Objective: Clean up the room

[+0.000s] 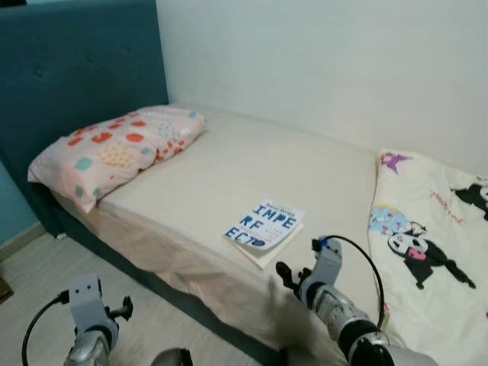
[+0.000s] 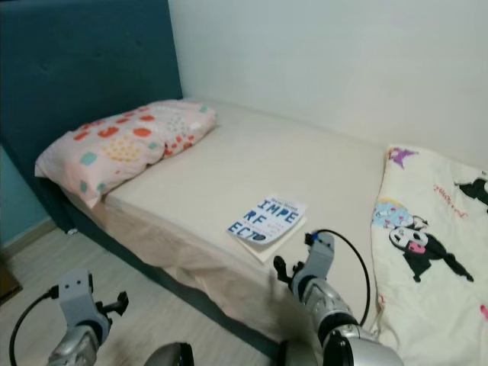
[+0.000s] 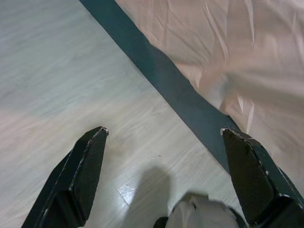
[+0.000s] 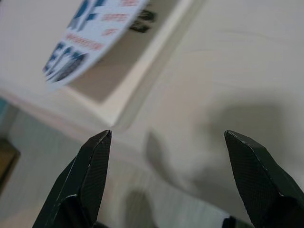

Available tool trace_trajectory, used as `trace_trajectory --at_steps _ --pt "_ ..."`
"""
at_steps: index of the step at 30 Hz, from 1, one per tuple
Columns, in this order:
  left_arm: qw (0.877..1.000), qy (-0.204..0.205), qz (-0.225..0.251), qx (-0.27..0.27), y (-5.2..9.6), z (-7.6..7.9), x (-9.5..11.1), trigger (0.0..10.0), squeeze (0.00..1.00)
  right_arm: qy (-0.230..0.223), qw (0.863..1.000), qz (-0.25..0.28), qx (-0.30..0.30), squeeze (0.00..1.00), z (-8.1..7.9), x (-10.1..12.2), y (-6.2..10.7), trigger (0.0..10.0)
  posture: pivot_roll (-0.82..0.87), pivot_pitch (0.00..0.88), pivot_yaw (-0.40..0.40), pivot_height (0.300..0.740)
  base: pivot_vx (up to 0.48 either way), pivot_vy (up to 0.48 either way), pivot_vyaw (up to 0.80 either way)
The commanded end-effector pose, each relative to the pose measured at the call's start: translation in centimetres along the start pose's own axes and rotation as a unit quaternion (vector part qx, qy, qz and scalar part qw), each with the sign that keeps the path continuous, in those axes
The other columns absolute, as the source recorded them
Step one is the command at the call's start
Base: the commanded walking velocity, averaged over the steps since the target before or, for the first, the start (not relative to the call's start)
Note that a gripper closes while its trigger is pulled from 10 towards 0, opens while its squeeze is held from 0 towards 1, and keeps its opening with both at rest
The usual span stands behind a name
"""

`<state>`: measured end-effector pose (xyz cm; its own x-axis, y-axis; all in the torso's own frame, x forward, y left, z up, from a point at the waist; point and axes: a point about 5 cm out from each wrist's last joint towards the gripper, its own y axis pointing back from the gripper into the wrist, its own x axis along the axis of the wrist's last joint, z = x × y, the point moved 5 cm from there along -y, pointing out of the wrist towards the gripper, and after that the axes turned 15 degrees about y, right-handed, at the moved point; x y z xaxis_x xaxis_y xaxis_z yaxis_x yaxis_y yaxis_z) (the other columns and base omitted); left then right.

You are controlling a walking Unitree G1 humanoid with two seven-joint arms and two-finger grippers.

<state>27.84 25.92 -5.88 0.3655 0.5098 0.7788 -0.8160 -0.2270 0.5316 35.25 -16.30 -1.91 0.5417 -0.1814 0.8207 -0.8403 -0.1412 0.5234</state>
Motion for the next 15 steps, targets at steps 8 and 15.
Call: trace_trajectory --at_steps 8,15 --pt "0.998 -0.045 -0.038 -0.01 1.5 -1.6 -3.0 10.0 0.0 -0.061 0.988 0.127 0.062 0.0 -1.0 7.5 -0.1 10.0 0.08 0.043 -0.02 0.505 0.0 0.0 0.0" --pt "0.992 -0.085 -0.091 -0.004 3.5 -3.8 -6.4 10.0 0.0 -0.114 0.967 0.204 0.098 0.0 0.2 10.8 1.0 10.0 0.09 0.08 -0.012 0.475 0.0 0.0 0.0"
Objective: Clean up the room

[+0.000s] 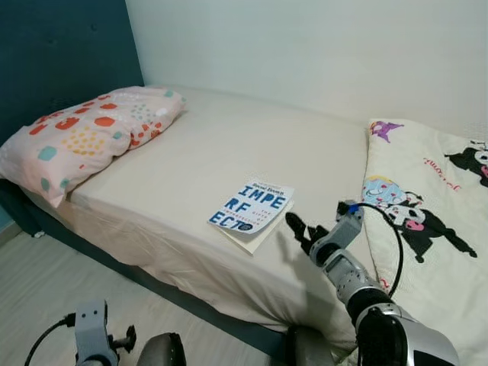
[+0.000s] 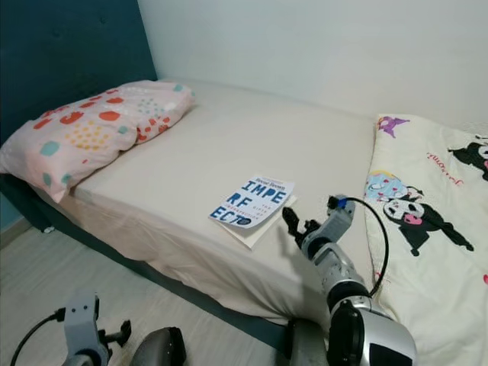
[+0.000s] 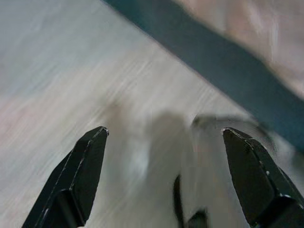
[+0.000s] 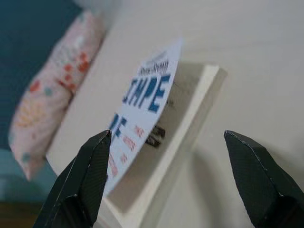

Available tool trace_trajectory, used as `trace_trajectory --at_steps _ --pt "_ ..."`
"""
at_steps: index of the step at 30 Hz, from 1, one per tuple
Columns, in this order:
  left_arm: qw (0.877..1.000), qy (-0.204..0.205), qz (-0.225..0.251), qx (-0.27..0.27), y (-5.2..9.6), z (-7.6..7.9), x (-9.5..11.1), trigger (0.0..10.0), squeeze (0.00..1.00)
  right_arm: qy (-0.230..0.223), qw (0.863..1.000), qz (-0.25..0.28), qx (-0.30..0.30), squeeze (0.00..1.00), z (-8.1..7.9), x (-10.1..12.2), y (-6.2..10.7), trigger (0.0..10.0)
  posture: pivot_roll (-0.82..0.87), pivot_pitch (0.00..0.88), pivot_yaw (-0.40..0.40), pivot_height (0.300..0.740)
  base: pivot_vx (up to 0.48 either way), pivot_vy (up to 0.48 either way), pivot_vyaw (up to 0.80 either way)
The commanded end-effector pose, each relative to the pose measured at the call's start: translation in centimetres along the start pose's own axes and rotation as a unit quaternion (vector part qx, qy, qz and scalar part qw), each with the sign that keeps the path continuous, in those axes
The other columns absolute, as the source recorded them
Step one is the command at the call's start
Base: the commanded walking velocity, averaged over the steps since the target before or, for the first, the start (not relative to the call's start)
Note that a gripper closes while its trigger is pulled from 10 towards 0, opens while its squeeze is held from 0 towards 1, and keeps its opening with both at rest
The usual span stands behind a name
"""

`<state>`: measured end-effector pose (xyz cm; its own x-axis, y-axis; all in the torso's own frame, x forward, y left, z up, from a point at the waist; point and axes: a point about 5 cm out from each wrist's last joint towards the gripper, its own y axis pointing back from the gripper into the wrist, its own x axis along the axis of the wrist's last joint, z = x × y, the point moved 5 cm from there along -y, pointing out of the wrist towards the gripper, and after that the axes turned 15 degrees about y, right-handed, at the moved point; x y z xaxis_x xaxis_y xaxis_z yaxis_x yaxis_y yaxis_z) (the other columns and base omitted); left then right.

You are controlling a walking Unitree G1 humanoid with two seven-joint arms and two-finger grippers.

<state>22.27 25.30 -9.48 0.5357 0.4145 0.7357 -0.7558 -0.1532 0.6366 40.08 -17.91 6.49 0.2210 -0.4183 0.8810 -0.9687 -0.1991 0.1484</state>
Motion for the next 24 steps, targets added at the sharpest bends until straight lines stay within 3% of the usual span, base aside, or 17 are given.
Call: trace_trajectory --at_steps 1,3,10,16,18,24 --pt "1.0 -0.015 -0.02 0.0 0.5 -0.4 -1.4 10.0 0.0 -0.022 0.999 0.026 0.008 0.0 0.2 1.2 0.0 10.0 0.09 0.08 -0.012 0.475 0.0 0.0 0.0" --pt "0.998 -0.024 -0.049 0.007 1.4 -1.4 -3.4 10.0 0.0 -0.031 0.999 0.044 0.001 0.0 1.4 2.0 0.6 10.0 0.09 0.105 -0.004 0.46 0.0 0.0 0.0" --pt "0.997 -0.043 -0.07 -0.003 2.3 -1.8 -4.9 10.0 0.0 -0.009 1.0 0.023 -0.017 0.0 1.9 1.2 0.8 10.0 0.11 0.153 0.012 0.44 0.0 0.0 0.0" --pt "0.995 -0.057 -0.078 -0.018 3.2 -2.2 -6.0 10.0 0.0 -0.018 0.999 0.042 -0.015 0.0 0.7 2.4 -0.2 10.0 0.14 0.187 0.023 0.415 0.0 0.0 0.0" --pt "0.994 -0.063 -0.082 -0.023 3.8 -2.5 -6.7 10.0 0.0 -0.009 0.998 0.059 0.012 0.0 -0.9 4.0 -1.1 10.0 0.14 0.216 0.021 0.4 0.0 0.0 0.0" --pt "0.994 -0.063 -0.081 -0.022 4.2 -2.9 -7.0 10.0 0.0 -0.005 0.997 0.074 0.028 0.0 -1.7 5.3 -1.5 10.0 0.15 0.237 0.018 0.385 0.0 0.0 0.0"
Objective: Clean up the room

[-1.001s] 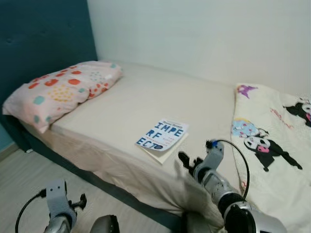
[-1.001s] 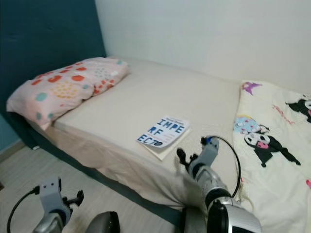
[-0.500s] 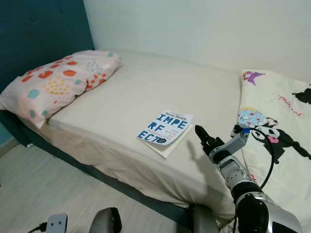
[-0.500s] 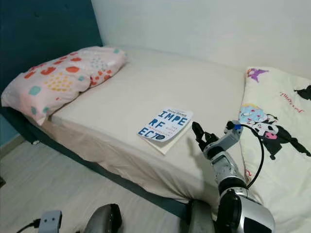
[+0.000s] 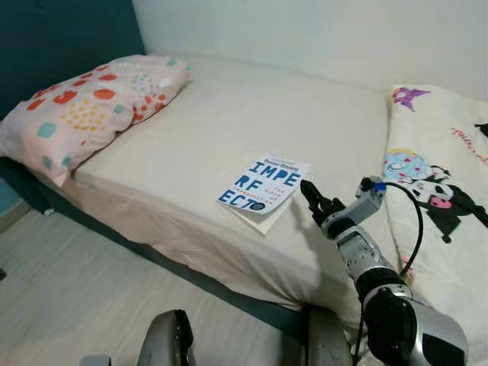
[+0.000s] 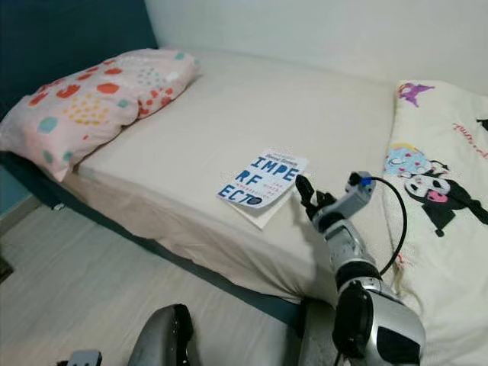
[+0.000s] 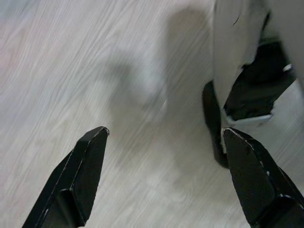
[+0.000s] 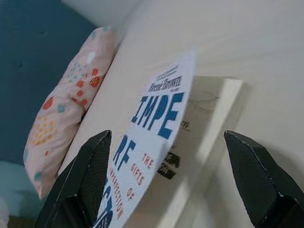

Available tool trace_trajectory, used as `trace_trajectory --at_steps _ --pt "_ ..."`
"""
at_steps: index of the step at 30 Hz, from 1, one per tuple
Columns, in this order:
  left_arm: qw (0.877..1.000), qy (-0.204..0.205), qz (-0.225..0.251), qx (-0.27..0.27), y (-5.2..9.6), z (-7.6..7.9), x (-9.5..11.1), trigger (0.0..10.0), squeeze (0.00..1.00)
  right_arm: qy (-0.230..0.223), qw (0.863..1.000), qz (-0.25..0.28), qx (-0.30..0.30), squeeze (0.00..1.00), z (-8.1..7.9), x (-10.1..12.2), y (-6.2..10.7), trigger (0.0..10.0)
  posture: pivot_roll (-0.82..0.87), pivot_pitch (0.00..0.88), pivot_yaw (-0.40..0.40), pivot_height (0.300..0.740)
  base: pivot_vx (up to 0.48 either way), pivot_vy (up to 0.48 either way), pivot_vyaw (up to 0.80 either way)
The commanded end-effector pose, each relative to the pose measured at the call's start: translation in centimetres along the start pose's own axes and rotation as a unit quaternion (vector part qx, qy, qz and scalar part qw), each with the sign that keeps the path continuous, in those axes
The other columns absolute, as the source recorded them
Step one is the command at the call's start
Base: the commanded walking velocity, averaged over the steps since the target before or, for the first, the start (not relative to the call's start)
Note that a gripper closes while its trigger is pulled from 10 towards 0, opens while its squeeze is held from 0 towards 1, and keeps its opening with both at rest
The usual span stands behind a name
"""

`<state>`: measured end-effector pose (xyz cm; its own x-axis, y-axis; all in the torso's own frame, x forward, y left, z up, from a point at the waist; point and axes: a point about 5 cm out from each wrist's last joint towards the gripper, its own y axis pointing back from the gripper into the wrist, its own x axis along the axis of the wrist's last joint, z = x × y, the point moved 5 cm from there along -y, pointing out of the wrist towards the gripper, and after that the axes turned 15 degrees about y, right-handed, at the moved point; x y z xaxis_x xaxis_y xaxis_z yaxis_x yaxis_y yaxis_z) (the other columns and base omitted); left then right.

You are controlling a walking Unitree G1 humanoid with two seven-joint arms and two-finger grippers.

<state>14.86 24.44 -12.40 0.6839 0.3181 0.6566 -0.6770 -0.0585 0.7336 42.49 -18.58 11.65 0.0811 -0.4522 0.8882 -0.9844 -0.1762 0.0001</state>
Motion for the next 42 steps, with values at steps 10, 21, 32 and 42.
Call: trace_trajectory --at_steps 10,21,32,42 --pt "0.997 0.02 0.077 0.008 -0.2 -0.9 3.8 10.0 0.0 0.04 0.995 -0.066 -0.063 0.0 0.9 -1.2 -0.2 10.0 0.15 0.29 0.015 0.345 0.0 0.0 0.0" --pt "0.991 0.002 0.129 -0.023 0.1 -0.3 6.2 10.0 0.0 -0.016 0.996 -0.039 -0.079 0.0 1.3 -0.8 -0.1 10.0 0.18 0.35 0.027 0.327 0.0 0.0 0.0" --pt "0.992 -0.007 0.123 -0.022 1.8 -1.5 4.3 10.0 0.0 -0.099 0.995 -0.01 -0.016 0.0 -1.5 0.3 -1.4 10.0 0.21 0.417 0.022 0.327 0.0 0.0 0.0" --pt "0.992 -0.012 0.123 -0.029 2.6 -1.5 3.8 10.0 0.0 -0.076 0.995 -0.057 0.026 0.0 -4.3 -0.9 -2.1 10.0 0.21 0.449 0.019 0.327 0.0 0.0 0.0"
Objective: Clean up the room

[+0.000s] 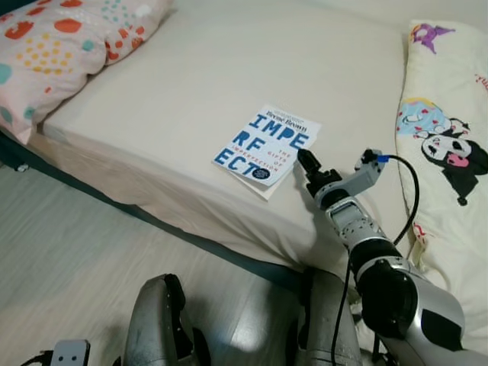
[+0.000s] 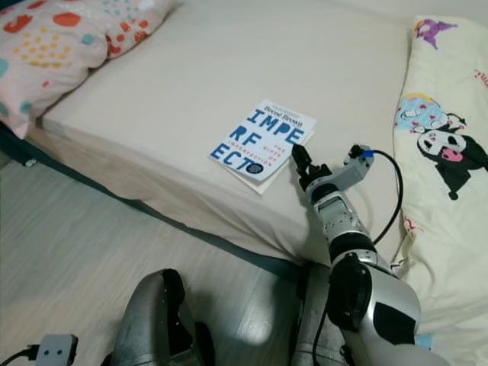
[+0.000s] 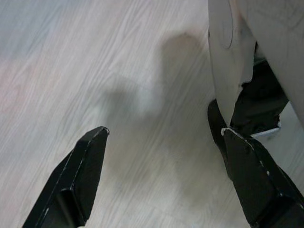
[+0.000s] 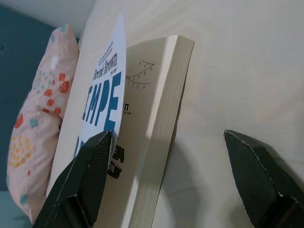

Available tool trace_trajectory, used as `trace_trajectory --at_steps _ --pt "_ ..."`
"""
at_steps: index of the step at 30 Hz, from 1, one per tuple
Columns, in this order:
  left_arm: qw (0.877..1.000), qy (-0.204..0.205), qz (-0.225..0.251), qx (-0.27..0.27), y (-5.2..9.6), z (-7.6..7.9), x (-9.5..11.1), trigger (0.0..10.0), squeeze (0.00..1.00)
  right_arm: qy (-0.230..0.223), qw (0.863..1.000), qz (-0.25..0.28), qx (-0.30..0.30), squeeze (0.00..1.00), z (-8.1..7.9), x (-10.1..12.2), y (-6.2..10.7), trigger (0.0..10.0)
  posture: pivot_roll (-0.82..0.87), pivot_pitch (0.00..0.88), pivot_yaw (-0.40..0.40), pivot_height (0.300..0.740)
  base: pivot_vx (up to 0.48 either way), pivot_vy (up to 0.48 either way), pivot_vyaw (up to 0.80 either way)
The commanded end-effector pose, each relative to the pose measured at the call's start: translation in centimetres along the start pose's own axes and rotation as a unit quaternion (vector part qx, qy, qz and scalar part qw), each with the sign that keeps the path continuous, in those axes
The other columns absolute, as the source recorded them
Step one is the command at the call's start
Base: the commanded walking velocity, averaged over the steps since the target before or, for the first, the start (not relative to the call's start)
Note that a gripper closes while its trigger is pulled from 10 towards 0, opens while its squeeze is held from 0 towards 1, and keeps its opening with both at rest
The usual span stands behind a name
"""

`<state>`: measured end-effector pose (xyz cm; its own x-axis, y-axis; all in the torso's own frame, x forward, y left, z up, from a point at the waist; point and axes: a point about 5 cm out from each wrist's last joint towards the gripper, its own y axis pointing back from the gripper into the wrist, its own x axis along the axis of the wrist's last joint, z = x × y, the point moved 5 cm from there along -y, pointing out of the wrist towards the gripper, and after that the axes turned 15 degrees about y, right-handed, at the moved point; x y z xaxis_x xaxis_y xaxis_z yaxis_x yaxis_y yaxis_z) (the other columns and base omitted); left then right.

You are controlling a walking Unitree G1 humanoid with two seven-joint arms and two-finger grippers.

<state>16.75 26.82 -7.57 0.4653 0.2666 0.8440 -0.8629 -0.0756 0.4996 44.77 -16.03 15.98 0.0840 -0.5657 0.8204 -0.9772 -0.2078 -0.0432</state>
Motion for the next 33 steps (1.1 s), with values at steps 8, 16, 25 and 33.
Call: trace_trajectory --at_steps 8,16,25,33 --pt "1.0 0.005 -0.026 0.0 1.2 0.0 -1.6 10.0 0.0 0.036 0.991 -0.12 0.037 0.0 -2.4 -5.4 0.1 10.0 0.2 0.458 0.016 0.327 0.0 0.0 0.0" --pt "0.999 0.006 -0.031 -0.001 1.8 0.2 -2.0 10.0 0.0 -0.024 0.989 -0.107 0.098 0.0 -4.6 -5.3 -0.2 10.0 0.21 0.463 0.011 0.327 0.0 0.0 0.0" --pt "0.999 0.006 -0.037 -0.001 2.3 0.2 -2.3 10.0 0.0 -0.036 0.976 -0.122 0.175 0.0 -6.8 -6.3 0.3 10.0 0.21 0.469 0.012 0.327 0.0 0.0 0.0" --pt "0.999 0.007 -0.042 -0.003 2.3 0.6 -2.5 10.0 0.0 -0.017 0.986 -0.116 0.121 0.0 -5.5 -6.4 0.0 0.0 0.21 0.459 0.008 0.327 0.0 0.0 0.0"
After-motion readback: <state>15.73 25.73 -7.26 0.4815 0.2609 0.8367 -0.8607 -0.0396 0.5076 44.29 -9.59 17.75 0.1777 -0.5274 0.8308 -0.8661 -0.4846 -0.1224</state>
